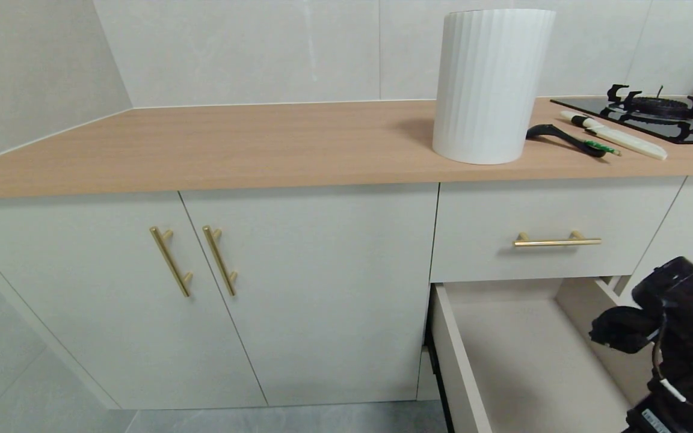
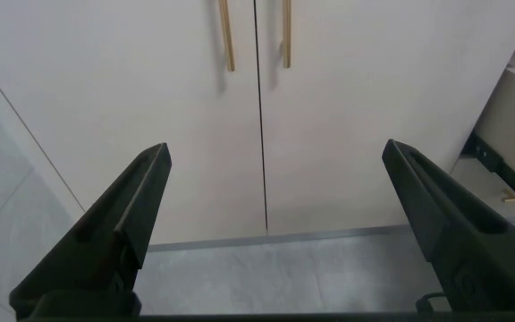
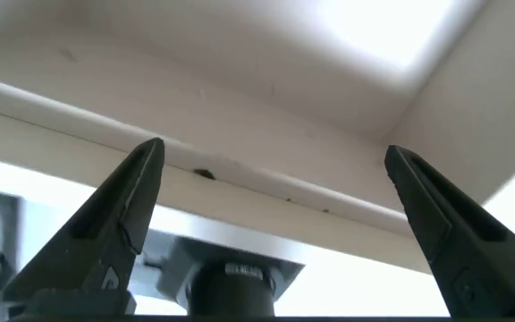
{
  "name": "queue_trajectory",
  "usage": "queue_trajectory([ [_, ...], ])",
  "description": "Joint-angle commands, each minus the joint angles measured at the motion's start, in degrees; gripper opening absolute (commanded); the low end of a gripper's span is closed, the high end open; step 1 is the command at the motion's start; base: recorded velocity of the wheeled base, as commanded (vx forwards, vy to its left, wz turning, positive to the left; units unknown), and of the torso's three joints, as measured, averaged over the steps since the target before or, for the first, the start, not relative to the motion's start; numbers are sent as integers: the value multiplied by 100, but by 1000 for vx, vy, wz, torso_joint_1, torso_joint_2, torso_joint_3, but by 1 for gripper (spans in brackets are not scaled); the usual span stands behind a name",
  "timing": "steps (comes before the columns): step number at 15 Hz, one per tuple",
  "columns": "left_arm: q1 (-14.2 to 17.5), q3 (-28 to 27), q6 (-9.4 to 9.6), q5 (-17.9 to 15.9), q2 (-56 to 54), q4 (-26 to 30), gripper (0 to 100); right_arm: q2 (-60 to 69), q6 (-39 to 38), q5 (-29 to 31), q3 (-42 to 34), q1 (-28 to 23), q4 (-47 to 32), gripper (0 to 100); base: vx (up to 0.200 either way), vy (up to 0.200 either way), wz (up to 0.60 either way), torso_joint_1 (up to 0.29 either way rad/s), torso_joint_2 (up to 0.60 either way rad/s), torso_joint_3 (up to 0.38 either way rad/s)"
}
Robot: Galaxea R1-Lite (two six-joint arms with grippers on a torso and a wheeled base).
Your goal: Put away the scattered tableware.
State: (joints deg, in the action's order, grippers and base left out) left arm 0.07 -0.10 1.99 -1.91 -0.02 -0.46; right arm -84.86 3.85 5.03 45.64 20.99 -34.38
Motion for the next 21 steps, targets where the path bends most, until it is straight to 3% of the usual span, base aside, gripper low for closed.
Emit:
queue_trajectory([
  [1,1,1,-5,-2,2,2,100,1235,-297,-126,410,-104,89,100,0,0,0,0,0,0],
  [6,1,1,3,-2,2,2,100,1745,-280,-161,639,-737,388,100,0,0,0,0,0,0],
  [10,1,1,3,-2,2,2,100,1859,-280,-161,648,-754,511,100,0,0,0,1,-40,-40],
  [15,1,1,3,-2,2,-6,100,1956,-289,-169,639,-781,757,100,0,0,0,47,-333,-328],
  [18,1,1,3,-2,2,-6,100,1727,-253,-503,683,-1317,1372,100,0,0,0,103,-496,-334],
  [21,1,1,3,-2,2,2,100,1103,-192,-794,1360,-1783,1750,100,0,0,0,51,-163,-116],
])
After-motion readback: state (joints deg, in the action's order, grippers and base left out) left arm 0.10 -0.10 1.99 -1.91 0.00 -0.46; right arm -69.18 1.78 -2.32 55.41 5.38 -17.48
